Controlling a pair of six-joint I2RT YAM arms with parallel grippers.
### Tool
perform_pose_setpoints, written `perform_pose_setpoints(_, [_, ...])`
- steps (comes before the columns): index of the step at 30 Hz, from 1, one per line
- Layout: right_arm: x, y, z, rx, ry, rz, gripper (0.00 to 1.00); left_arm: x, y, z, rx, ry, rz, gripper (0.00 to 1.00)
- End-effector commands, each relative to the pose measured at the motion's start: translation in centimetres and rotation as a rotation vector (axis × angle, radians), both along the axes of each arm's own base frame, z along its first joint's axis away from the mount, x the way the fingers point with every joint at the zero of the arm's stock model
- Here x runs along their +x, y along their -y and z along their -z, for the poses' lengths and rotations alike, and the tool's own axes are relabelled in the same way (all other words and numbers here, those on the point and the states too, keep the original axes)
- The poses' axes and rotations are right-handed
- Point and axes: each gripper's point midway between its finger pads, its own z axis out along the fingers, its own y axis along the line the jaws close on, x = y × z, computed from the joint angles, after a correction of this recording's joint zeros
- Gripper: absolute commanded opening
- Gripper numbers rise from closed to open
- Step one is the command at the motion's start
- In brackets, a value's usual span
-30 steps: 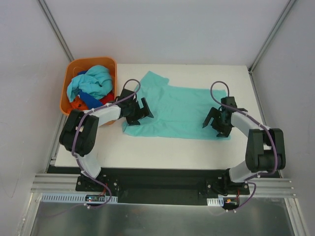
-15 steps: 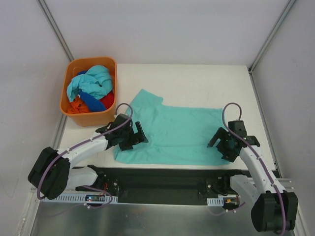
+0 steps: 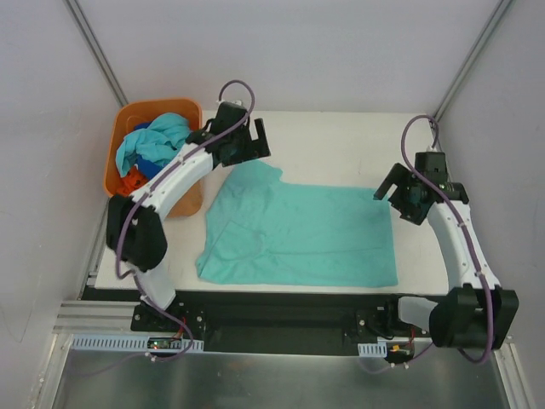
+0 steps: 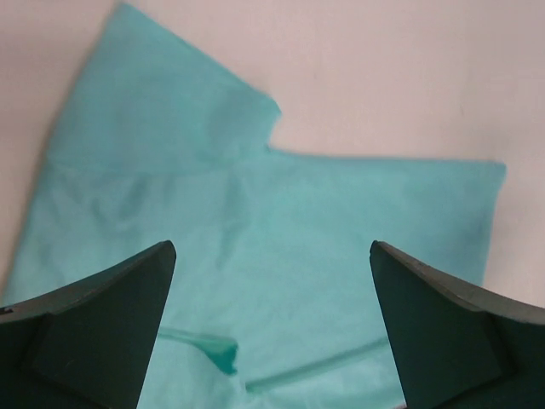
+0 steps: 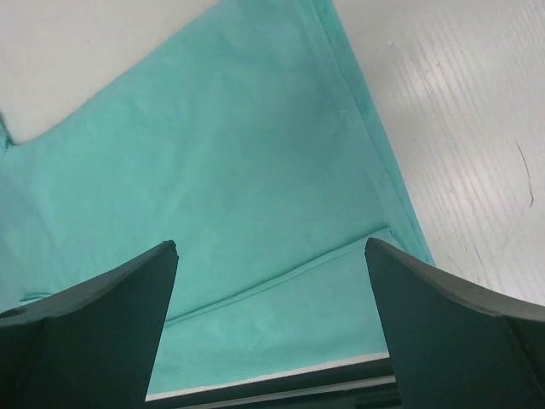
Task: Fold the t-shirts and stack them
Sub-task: Grap the side of the flattened tshirt furthest away from the robot with both arms
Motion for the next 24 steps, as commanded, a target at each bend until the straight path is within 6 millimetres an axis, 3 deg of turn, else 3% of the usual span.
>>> perform_pose_setpoints(1, [3.3, 0.7, 0.1, 0.010, 0.003, -0.029, 0.97, 5.5, -3.4, 1.7, 0.199, -0.046, -0.033, 0.99])
perform_pose_setpoints(2, [3.6, 0.8, 0.4, 0.009, -0.010, -0.027, 0.97, 6.9, -3.5, 4.7, 0.245, -0.103, -0.035, 0.99])
perform_pose_setpoints(3, [3.9, 0.9, 0.7, 0.010, -0.018, -0.022, 0.97, 7.9, -3.9, 5.3, 0.272, -0.114, -0.039, 0.99])
perform_pose_setpoints(4, [4.5, 0.9, 1.3, 0.013, -0.027, -0.022, 0.97, 9.6, -4.2, 3.8, 0.279, -0.089, -0.061, 0.99])
perform_pose_setpoints(5, [4.8, 0.8, 1.5, 0.016, -0.033, -0.022, 0.97, 10.7, -4.8, 6.9, 0.313, -0.145, -0.069, 0.99])
perform_pose_setpoints(6, [5.1, 0.8, 1.8, 0.017, -0.037, -0.022, 0.97, 11.5, -5.2, 7.4, 0.332, -0.149, -0.074, 0.99])
perform_pose_setpoints(7, [5.4, 0.8, 2.4, 0.019, -0.053, -0.025, 0.97, 12.6, -5.4, 6.6, 0.335, -0.131, -0.085, 0.97])
perform_pose_setpoints(8, [5.7, 0.8, 2.5, 0.020, -0.054, -0.027, 0.97, 13.4, -6.0, 9.0, 0.367, -0.160, -0.093, 0.96])
perform_pose_setpoints(10, [6.1, 0.8, 3.3, 0.023, -0.075, -0.026, 0.97, 14.6, -6.4, 10.6, 0.391, -0.163, -0.091, 0.93])
perform_pose_setpoints(21, [6.5, 0.1, 5.7, 0.060, -0.123, -0.038, 0.97, 15.3, -4.9, 15.3, 0.341, -0.228, -0.066, 0.91])
perform_pose_setpoints(24, [6.3, 0.1, 5.9, 0.060, -0.128, -0.039, 0.97, 15.3, -4.7, 16.2, 0.333, -0.242, -0.078, 0.84])
